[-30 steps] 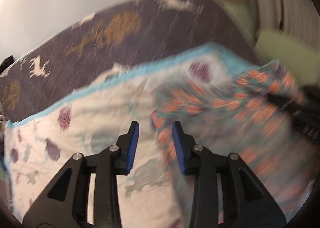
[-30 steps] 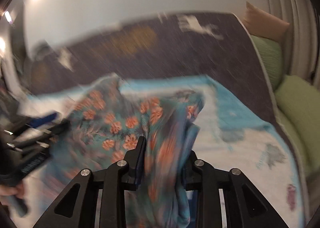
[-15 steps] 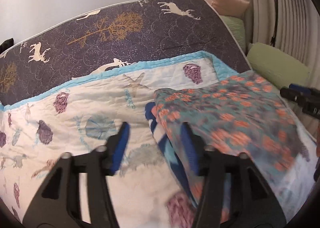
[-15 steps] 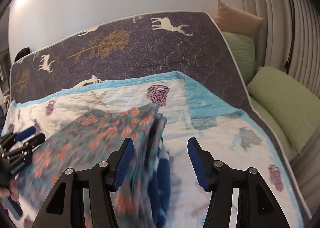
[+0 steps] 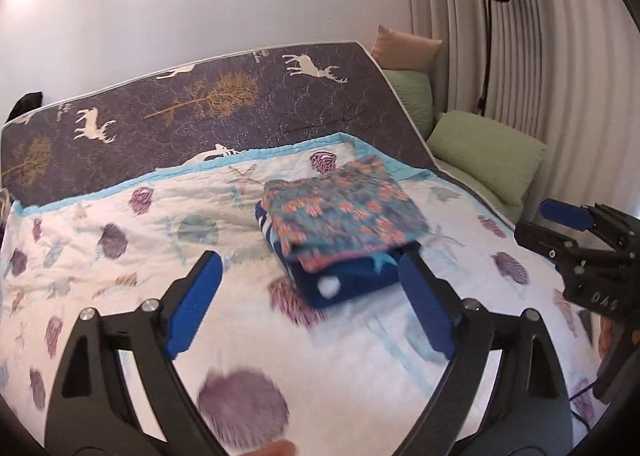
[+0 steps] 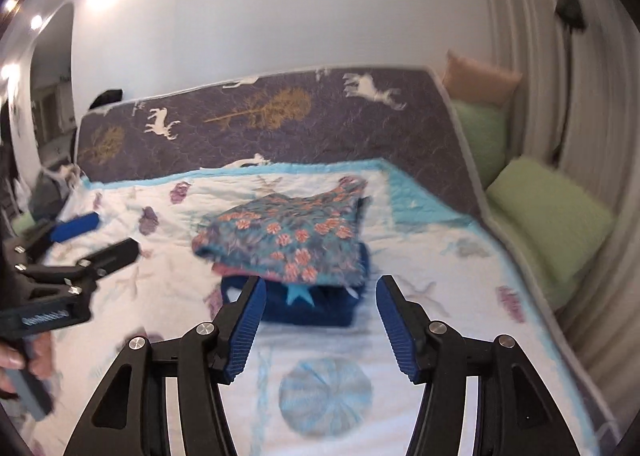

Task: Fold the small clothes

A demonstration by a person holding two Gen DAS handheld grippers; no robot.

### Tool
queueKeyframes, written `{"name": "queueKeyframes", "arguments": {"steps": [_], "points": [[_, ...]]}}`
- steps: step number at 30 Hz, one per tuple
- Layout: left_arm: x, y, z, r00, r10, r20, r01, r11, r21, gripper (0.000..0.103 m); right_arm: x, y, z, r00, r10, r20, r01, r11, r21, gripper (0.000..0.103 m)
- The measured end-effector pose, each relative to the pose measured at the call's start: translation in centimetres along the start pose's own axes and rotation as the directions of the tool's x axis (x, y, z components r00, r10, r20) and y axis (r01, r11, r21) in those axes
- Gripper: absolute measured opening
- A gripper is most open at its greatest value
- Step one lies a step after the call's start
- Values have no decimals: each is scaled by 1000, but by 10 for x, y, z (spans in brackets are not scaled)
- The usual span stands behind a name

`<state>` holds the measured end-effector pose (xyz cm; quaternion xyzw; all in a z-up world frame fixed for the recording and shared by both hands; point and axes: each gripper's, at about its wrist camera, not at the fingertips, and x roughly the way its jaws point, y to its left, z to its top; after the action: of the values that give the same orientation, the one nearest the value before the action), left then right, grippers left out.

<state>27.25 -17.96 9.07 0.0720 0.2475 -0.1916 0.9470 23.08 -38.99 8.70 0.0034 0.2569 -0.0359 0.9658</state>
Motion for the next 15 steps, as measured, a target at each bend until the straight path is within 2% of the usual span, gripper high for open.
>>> {"name": "queueKeyframes", "arguments": {"steps": [2,4,7,11,15], "points": [[-29,-2,-13,1000,14,-2,-14,1000,-16,90,-33,4,-13,1000,-11,14,10,1000,20,59],[-62,-6,-28,1000,28,-4,-28,999,-37,90,-67,4,-28,999,28,23,-30,996,88,59],[-101,-11,-49,1000,28,-4,-28,998,-61,91,-115,9,-51,999,33,44,-39,986,162,67],[-146,-15,-79,999,30,12,-29,994,-102,96,-163,29,-79,998,-33,60,25,990,136,69],[-180,-19,-105,999,31,19,-29,994,-110,97,-197,40,-102,998,-14,56,4,985,170,74]]}}
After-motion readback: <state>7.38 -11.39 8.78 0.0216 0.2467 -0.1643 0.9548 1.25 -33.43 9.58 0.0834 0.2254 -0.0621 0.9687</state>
